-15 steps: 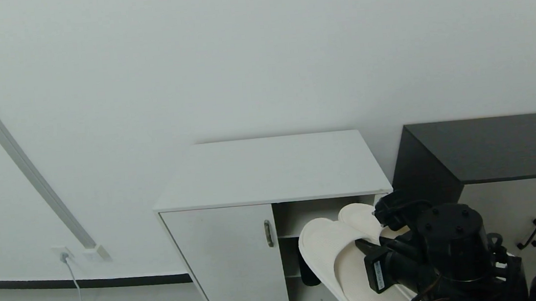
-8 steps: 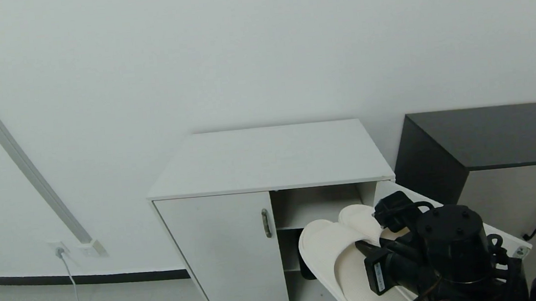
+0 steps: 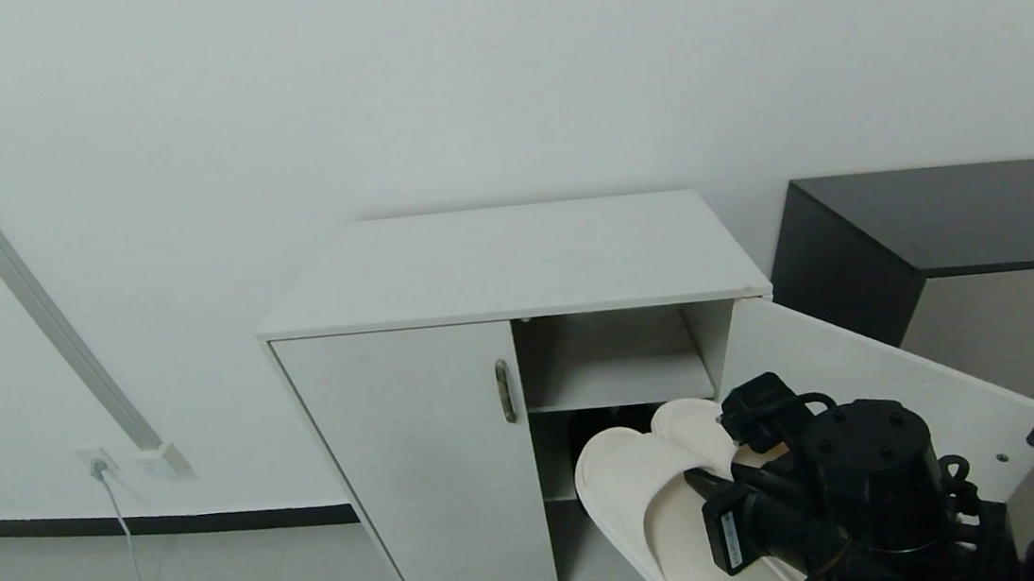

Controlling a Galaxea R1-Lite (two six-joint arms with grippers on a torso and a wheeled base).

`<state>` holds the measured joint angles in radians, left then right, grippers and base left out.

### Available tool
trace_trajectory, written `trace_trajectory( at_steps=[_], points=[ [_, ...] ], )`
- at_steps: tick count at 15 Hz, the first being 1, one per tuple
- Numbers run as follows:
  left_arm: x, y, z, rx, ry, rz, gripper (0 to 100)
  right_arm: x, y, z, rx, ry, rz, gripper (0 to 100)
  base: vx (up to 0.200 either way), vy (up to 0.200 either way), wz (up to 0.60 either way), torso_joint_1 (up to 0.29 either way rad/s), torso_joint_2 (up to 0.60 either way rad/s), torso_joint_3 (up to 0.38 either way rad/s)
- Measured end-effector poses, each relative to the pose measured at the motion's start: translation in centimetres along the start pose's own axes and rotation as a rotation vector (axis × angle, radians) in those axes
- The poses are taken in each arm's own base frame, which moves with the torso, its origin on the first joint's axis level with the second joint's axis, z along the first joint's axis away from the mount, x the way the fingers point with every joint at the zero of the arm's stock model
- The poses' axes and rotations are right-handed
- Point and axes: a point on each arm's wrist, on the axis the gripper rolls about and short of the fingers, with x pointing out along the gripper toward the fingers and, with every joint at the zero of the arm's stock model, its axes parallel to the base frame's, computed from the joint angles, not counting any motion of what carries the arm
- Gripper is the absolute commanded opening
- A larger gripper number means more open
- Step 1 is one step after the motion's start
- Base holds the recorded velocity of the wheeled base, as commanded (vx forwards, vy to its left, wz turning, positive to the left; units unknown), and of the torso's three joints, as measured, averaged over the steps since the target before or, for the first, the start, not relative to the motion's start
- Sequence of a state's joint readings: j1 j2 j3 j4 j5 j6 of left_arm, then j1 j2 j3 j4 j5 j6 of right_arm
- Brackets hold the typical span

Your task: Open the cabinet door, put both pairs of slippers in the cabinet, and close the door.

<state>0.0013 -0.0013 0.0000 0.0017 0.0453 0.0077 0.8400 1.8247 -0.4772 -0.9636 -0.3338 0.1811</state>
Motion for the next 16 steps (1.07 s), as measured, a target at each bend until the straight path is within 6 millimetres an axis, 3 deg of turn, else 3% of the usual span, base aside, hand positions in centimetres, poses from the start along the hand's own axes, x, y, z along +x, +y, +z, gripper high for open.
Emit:
trace_trajectory(
  at_steps=[16],
  points=[
    [0.00, -0.01, 0.00, 0.000, 0.000, -0.002, 0, -0.05, 0.40, -0.40, -0.008, 0.007, 0.013, 0, 0.000, 0.000, 0.00, -0.153, 0.48, 0.330]
  ],
)
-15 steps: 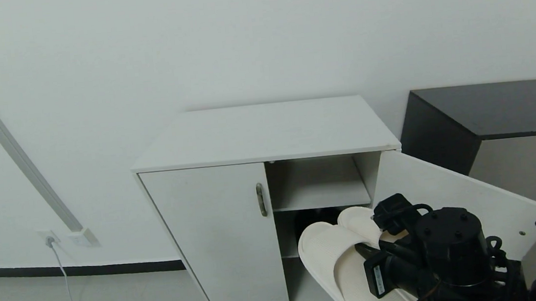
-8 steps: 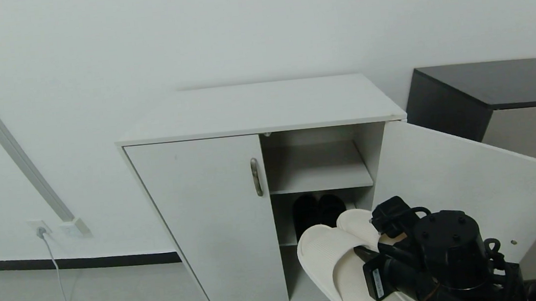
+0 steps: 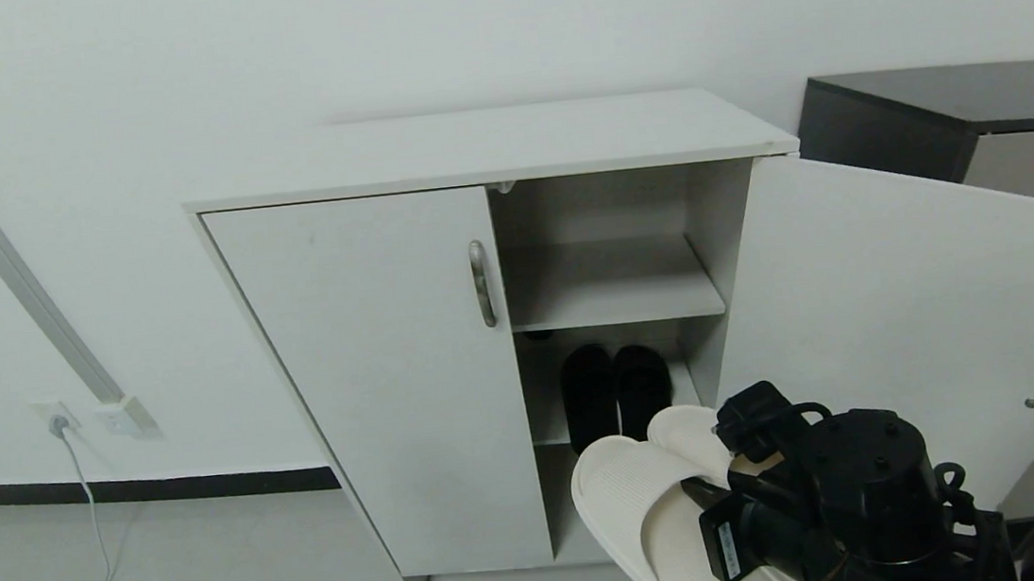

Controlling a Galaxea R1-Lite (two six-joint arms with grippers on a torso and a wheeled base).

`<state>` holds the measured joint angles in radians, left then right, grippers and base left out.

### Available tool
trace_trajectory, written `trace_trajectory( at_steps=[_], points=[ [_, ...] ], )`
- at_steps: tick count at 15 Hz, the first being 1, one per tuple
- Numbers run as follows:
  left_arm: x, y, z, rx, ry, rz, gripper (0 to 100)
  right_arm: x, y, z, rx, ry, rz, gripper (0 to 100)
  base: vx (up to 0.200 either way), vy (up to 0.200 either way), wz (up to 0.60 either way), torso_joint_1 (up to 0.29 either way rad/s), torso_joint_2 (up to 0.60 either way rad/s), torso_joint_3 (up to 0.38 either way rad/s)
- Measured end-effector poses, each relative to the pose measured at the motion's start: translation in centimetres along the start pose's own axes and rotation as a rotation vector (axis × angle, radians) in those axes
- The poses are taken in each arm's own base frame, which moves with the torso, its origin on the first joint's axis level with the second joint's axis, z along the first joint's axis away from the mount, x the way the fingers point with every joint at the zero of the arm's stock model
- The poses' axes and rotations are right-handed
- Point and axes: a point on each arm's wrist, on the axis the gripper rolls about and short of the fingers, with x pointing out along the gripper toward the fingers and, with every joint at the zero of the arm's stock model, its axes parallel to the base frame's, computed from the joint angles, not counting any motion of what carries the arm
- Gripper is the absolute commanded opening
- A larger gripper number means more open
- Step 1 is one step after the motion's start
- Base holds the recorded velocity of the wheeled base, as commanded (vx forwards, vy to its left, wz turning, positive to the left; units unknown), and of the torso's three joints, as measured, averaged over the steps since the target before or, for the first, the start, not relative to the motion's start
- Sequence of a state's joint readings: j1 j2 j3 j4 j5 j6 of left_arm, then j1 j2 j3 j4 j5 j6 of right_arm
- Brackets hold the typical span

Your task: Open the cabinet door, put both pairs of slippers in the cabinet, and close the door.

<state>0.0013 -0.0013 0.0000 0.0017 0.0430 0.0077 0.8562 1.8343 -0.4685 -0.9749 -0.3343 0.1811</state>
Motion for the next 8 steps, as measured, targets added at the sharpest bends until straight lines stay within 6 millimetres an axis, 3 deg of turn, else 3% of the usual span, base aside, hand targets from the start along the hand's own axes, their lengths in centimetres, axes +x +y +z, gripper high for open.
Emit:
trace_trajectory(
  at_steps=[5, 8],
  points=[
    [0.00, 0.00, 0.00, -0.001, 0.000, 0.001, 0, 0.02, 0.03, -0.05, -0.001, 0.001, 0.002, 0, 0.000, 0.000, 0.00, -0.041, 0.45, 0.396],
    [0.00, 0.00, 0.01, 0.000, -0.001, 0.001, 0, 0.05, 0.07, -0.07, 0.000, -0.001, 0.003, 0, 0.000, 0.000, 0.00, 0.001, 0.09, 0.077]
  ],
)
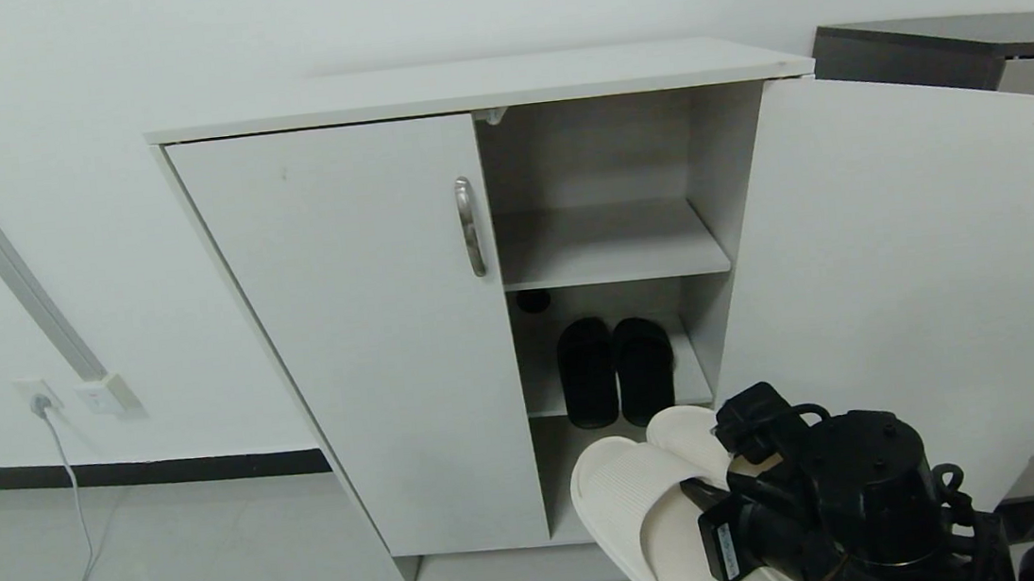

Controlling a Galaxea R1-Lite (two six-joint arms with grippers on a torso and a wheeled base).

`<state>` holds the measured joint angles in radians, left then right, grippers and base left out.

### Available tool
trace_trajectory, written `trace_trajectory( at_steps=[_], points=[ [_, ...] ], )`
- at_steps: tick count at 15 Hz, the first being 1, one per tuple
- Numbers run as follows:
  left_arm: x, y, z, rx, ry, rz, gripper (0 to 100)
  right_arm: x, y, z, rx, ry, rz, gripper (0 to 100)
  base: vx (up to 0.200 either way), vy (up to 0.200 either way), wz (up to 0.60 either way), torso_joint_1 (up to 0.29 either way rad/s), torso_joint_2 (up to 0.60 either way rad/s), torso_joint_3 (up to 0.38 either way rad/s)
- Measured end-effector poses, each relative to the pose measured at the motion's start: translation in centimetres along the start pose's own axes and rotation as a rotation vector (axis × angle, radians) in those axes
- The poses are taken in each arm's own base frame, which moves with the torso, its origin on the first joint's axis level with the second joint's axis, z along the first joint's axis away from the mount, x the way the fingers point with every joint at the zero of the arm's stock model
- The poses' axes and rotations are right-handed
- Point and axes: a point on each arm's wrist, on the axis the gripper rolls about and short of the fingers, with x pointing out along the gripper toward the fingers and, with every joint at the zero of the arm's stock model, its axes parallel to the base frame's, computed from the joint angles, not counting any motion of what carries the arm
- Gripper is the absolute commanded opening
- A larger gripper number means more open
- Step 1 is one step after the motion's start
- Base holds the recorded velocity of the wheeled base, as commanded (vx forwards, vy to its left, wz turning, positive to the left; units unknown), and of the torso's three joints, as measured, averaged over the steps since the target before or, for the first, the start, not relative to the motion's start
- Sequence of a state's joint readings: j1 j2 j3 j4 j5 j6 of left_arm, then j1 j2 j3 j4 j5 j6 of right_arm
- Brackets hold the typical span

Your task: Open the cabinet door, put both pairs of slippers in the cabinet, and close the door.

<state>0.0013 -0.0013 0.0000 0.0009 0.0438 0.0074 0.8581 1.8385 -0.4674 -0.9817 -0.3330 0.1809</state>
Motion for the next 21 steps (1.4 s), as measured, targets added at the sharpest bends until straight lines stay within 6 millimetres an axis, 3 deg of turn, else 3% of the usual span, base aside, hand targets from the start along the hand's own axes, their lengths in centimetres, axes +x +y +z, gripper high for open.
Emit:
trace_trajectory(
  at_steps=[9, 21],
  points=[
    [0.0, 0.0, 0.0, 0.000, 0.001, -0.001, 0, 0.0, 0.0, -0.3, -0.019, -0.009, 0.001, 0, 0.000, 0.000, 0.00, 0.002, 0.05, 0.034],
    [0.0, 0.0, 0.0, 0.000, 0.001, -0.001, 0, 1.6, 0.6, -1.1, -0.050, -0.127, 0.024, 0, 0.000, 0.000, 0.00, 0.000, 0.00, 0.000]
  ],
)
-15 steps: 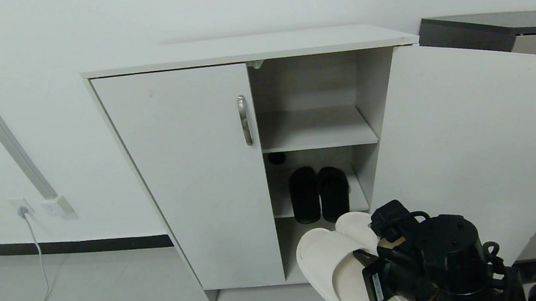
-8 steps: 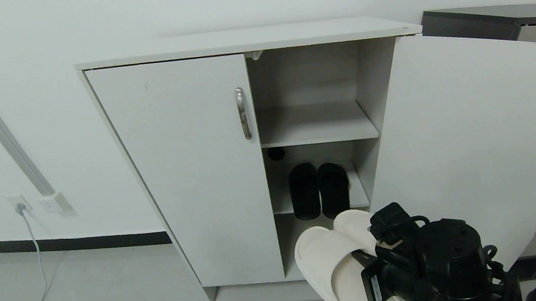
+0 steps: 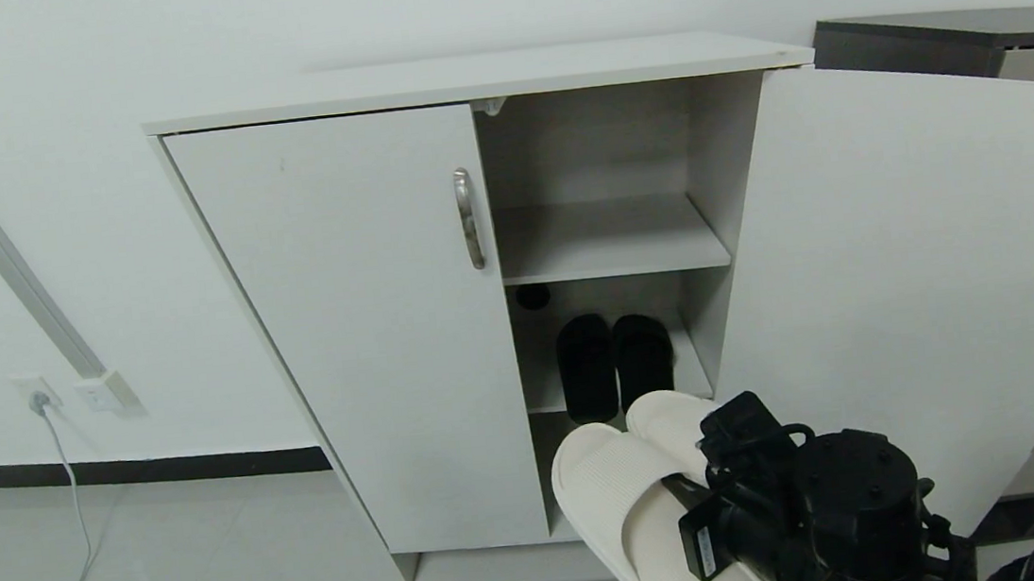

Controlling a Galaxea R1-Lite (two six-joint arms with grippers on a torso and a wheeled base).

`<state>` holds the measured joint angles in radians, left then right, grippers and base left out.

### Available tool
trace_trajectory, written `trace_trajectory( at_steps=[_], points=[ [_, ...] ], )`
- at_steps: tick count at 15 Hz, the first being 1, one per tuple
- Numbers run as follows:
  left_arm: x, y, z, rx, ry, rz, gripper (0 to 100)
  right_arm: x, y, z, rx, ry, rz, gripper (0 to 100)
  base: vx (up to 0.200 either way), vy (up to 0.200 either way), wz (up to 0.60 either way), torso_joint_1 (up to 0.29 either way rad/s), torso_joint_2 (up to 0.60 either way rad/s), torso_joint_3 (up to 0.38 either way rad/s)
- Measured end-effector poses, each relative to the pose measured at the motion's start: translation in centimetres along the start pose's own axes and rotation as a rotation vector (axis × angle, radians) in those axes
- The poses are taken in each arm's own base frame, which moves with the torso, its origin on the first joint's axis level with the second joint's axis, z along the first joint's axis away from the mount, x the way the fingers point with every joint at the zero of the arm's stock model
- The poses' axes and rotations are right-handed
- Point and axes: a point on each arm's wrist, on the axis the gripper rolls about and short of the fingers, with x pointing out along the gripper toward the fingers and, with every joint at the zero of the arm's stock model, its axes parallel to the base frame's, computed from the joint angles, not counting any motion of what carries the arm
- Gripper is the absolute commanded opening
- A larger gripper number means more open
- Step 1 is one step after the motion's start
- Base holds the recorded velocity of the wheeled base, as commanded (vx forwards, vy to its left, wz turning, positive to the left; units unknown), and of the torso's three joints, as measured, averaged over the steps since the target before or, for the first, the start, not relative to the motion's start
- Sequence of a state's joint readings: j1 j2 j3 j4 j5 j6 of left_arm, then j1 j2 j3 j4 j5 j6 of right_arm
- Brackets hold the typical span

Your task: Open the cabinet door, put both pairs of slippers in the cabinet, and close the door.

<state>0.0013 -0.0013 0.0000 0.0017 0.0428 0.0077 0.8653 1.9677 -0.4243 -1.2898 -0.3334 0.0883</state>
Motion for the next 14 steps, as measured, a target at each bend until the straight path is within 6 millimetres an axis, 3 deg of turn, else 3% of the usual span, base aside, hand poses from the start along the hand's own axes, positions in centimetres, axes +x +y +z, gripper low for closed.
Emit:
trace_trajectory(
  at_steps=[2, 7, 12, 14],
  points=[
    [0.0, 0.0, 0.0, 0.000, 0.000, 0.000, 0, 0.2, 0.1, -0.7, -0.009, 0.006, 0.003, 0, 0.000, 0.000, -0.60, 0.000, 0.00, 0.005],
    [0.0, 0.0, 0.0, 0.000, 0.000, 0.000, 0, 0.7, 0.6, -1.4, -0.012, -0.015, 0.025, 0, 0.000, 0.000, 0.00, 0.000, 0.00, 0.000],
    [0.0, 0.0, 0.0, 0.000, 0.000, 0.000, 0, 3.5, 2.8, -1.5, -0.058, -0.031, -0.266, 0, 0.000, 0.000, 0.00, 0.000, 0.00, 0.000],
    [0.0, 0.0, 0.0, 0.000, 0.000, 0.000, 0, 4.6, 4.0, -1.2, -0.055, -0.046, -0.283, 0, 0.000, 0.000, 0.00, 0.000, 0.00, 0.000]
  ],
)
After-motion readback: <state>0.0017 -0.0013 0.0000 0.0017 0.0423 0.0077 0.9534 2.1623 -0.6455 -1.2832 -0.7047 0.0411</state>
